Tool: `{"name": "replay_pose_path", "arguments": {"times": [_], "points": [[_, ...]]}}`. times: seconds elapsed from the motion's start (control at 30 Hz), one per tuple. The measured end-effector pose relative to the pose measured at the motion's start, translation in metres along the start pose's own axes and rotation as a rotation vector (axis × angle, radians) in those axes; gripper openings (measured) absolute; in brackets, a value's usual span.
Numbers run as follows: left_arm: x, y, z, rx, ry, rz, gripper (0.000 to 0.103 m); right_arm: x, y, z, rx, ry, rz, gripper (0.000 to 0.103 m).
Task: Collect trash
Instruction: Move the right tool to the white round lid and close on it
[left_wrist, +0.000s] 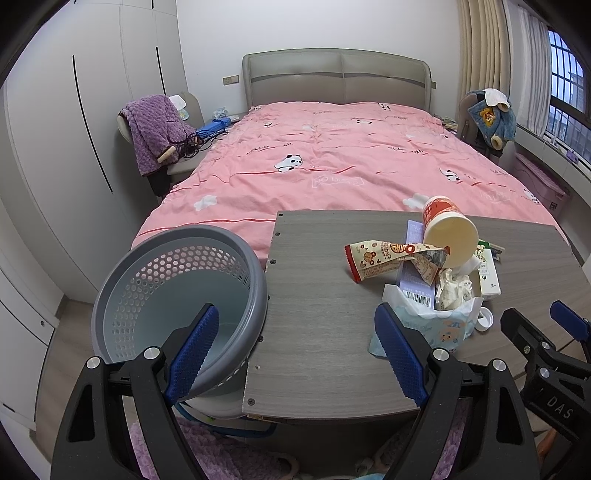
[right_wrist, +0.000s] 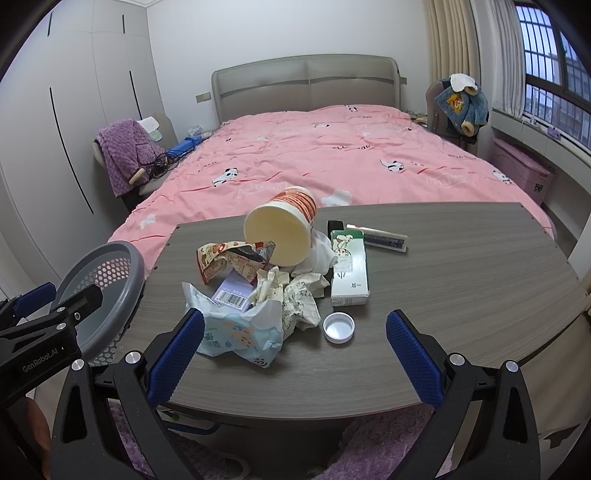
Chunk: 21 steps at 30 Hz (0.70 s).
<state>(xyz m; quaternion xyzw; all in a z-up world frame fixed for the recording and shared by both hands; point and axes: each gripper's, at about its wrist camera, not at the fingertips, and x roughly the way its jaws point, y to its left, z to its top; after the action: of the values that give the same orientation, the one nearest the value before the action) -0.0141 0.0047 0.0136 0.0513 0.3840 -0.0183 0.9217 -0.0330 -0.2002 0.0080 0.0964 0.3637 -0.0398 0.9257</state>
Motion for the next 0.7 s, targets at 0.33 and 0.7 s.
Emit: {"name": "replay_pose_path", "arguments": {"times": [0.33, 0.7], "points": [[0.019, -0.007, -0.004, 0.008, 0.042, -0.029, 0.082, 0.018, -0.030, -0.015, 0.035, 0.058, -0.022, 0.097], [0.039, -0.017, -0.013, 0.020, 0.084, -0.062, 0.082, 0.056, -0.055, -0.026, 0.059, 0.111, -0.042, 0.096]]}}
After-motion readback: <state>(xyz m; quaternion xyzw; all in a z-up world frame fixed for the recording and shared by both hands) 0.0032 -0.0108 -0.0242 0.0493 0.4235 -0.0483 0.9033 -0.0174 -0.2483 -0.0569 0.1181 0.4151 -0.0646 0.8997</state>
